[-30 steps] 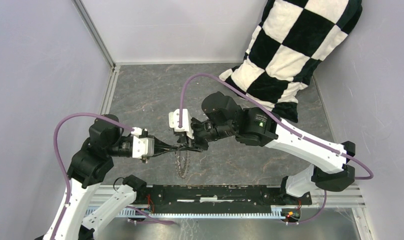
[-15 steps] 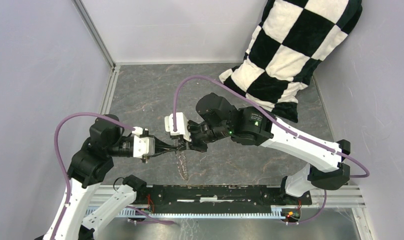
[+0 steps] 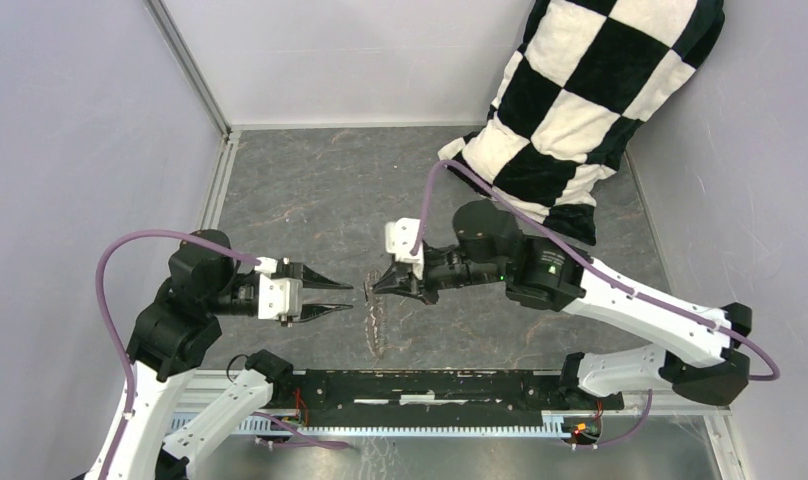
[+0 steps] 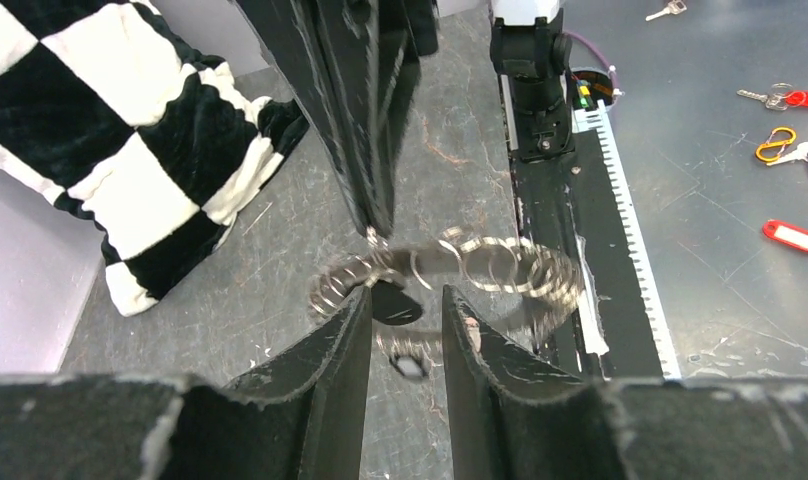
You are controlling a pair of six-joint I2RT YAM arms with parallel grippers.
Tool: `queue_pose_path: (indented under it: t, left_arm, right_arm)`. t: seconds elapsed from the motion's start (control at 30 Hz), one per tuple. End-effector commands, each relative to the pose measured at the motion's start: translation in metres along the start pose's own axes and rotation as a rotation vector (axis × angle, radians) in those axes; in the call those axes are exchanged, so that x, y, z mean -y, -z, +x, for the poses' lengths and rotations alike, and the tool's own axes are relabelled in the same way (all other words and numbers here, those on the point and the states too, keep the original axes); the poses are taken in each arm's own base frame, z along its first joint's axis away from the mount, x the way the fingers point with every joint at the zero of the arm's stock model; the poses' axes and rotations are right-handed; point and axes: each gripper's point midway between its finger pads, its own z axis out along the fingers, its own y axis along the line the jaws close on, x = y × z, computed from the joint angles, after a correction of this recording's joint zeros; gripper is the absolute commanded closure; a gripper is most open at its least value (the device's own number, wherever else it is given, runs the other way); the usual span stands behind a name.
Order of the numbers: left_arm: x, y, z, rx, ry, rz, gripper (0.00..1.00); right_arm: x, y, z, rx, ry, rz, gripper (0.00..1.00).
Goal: Put the keys on the keyring
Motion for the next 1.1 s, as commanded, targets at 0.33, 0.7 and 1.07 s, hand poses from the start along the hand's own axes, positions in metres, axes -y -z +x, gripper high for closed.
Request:
queue_pose_path:
  t: [0.33,0.7,1.07]
  left_arm:
    - [-0.021,0.008,-0.045,0.141,-0.178,-0.127,0.47]
    - [-0.011,0.007,-0.047,0.142,-0.204,-0.069,0.42]
    - [-0.008,0.006,-0.040,0.134,-0.205,-0.060,0.46]
  right_arm:
    - [-0.009,0.022,-0.075,0.497,-0.026,-0.041,1.00]
    - [-0.011,0.036,-0.091,0.711,-0.043,-0.028,1.00]
    - [-0.017,0.043,-0.093,0.862,-0.096,-0.062,1.00]
